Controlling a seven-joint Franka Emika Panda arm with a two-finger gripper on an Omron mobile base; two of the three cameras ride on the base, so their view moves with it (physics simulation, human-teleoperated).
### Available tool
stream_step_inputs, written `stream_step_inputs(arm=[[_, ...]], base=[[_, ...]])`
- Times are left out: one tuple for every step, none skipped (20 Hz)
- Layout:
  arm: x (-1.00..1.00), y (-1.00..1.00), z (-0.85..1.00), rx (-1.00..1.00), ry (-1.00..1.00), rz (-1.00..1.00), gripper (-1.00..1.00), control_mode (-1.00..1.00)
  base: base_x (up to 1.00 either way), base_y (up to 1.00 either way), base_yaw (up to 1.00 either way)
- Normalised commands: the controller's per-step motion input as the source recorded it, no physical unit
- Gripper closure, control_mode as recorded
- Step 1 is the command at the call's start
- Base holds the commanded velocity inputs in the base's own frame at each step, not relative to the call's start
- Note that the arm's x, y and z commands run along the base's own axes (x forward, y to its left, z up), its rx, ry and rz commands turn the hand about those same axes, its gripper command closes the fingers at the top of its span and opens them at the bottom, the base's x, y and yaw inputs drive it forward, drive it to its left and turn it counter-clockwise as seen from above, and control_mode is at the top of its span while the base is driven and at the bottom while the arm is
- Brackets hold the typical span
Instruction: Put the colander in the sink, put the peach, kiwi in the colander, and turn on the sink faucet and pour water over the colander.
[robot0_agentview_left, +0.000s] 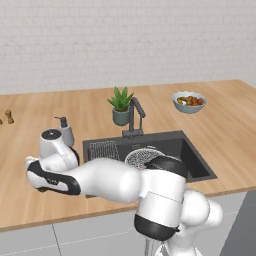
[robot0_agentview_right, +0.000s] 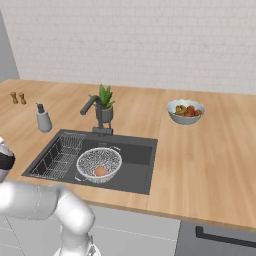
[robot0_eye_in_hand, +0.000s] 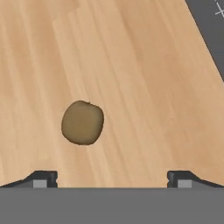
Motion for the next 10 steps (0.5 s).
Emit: stream_step_inputs(arm=[[0.38,0.54,-0.52,-0.01,0.06,-0.13,-1.0,-1.0],[0.38,0.51,-0.5,-0.01,0.06,-0.13,-1.0,-1.0],[0.36,0.49,-0.51,-0.01,0.05,-0.13,-1.0,-1.0],[0.36,0.43,-0.52,-0.01,0.05,-0.13,-1.0,-1.0],[0.33,0.39,-0.54,-0.01,0.05,-0.12,-1.0,-1.0],[0.34,0.37,-0.55,-0.01,0.05,-0.12,-1.0,-1.0],[0.34,0.31,-0.51,0.0,0.05,-0.11,-1.0,-1.0],[0.32,0.25,-0.46,0.0,0.03,-0.11,-1.0,-1.0],[0.33,0.23,-0.43,0.0,0.03,-0.11,-1.0,-1.0],[0.34,0.21,-0.41,0.0,0.03,-0.09,-1.0,-1.0]], base=[[0.0,0.0,0.0],[0.0,0.0,0.0],[0.0,0.0,0.0],[0.0,0.0,0.0],[0.0,0.0,0.0],[0.0,0.0,0.0],[0.0,0.0,0.0],[0.0,0.0,0.0],[0.0,0.0,0.0],[0.0,0.0,0.0]])
